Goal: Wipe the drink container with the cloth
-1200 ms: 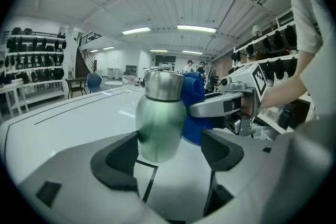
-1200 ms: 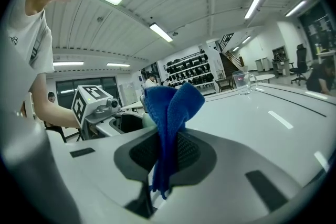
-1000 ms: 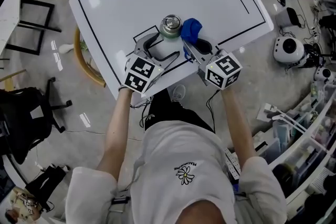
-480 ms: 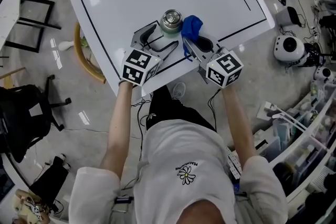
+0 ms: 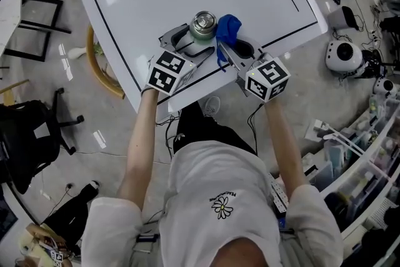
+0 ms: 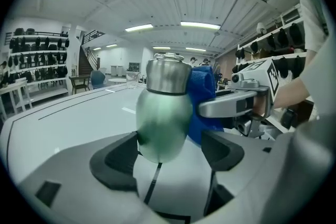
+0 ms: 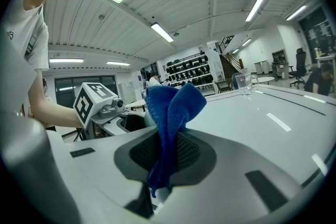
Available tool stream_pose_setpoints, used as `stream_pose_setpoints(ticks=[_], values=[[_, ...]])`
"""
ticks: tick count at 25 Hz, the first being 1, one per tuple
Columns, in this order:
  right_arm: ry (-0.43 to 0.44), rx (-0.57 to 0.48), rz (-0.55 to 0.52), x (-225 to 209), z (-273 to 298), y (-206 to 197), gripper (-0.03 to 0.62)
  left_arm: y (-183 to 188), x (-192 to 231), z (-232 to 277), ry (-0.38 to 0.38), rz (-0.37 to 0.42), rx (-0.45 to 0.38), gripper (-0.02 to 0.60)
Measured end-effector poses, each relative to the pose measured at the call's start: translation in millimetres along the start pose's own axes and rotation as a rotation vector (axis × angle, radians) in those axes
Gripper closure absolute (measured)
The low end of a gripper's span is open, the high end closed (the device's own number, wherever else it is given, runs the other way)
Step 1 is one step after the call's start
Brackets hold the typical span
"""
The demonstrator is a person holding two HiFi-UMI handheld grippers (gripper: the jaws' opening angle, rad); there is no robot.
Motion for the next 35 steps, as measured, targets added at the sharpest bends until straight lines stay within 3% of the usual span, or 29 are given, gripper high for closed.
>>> stream_pose_setpoints(ticks=[6, 16, 28, 35], values=[[0.000, -0.004, 0.004, 6.1, 2.1, -1.8, 0.553, -9.7, -11.3, -15.8, 0.039, 0.010, 0.053, 0.216], [0.049, -0.008, 0.013, 25.8, -3.9, -2.7, 0.551, -18.5, -35.6, -27.9, 0.054, -0.037, 0.058, 0.216], [0.051, 0.000, 0.010, 19.1, -0.5, -3.9, 0.551, -5.6, 4.5, -16.1, 0.058, -0.004, 0.031, 0.216], [0.040, -0.004, 0.009, 19.1, -5.4, -4.3, 0.552, -8.9, -14.8, -18.6, 0.054, -0.002, 0.055, 0.216]])
Point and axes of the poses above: the fingertips, and each gripper's own axes: z forward along the fingers, x to its left, y out of its top, the point moved 4 cm from there along -z, backward along the fingers, and after that the axes turned 2 degrees about -x, right-handed, at the moved point
